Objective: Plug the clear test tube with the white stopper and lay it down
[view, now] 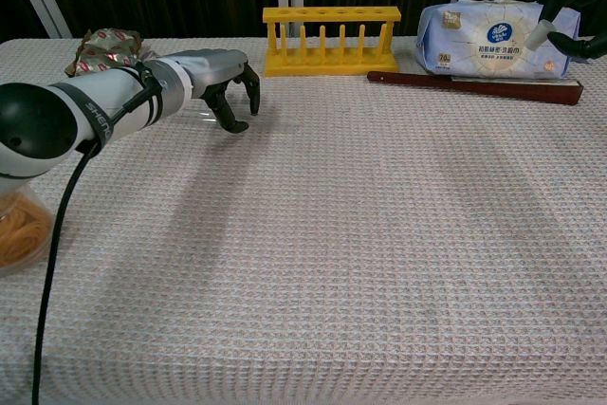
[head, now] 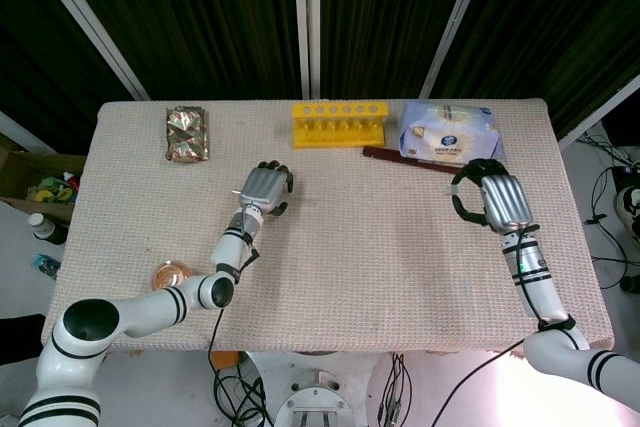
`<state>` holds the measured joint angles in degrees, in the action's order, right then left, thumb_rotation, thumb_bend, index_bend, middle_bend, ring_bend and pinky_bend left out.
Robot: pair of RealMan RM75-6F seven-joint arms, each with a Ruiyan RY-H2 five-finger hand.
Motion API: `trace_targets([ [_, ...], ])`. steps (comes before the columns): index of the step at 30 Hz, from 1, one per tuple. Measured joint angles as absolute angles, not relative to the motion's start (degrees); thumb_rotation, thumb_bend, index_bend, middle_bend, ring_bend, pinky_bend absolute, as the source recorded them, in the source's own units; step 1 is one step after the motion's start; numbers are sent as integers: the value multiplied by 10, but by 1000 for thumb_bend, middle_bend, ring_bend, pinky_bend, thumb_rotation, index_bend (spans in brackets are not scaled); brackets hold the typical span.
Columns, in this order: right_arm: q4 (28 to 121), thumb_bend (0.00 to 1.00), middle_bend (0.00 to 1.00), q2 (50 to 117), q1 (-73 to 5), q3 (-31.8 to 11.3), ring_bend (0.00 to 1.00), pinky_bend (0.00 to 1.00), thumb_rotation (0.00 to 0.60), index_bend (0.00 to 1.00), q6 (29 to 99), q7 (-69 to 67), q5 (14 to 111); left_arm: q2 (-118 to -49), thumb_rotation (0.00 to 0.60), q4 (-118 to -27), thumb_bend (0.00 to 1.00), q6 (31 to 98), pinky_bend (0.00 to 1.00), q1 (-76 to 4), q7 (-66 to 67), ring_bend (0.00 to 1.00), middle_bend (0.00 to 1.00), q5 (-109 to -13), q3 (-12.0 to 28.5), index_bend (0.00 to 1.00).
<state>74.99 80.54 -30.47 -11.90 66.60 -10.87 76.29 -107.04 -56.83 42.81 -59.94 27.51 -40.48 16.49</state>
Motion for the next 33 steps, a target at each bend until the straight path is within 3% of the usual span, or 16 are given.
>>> trace_targets([
  [7, 750, 545, 408, 806, -304, -120, 205, 217, 600, 723, 664, -107, 762, -1075, 600, -558, 413, 436, 206, -597, 272, 227, 360, -417, 161, 536],
  [13, 751, 546, 410, 806, -301, -119, 205, 217, 600, 726, 663, -110, 763, -1078, 600, -553, 446, 448, 445, -590, 244, 426, 556, -440, 164, 588],
  [16, 754, 546, 412, 804, -299, -119, 205, 217, 600, 727, 665, -118, 766, -1072, 600, -562, 447, 456, 508, -580, 212, 467, 594, -466, 164, 598],
  [33, 907, 546, 418, 731, -316, -133, 204, 217, 600, 736, 679, -123, 824, -1040, 600, -697, 449, 618, 512, -482, -99, 477, 607, -715, 148, 602],
])
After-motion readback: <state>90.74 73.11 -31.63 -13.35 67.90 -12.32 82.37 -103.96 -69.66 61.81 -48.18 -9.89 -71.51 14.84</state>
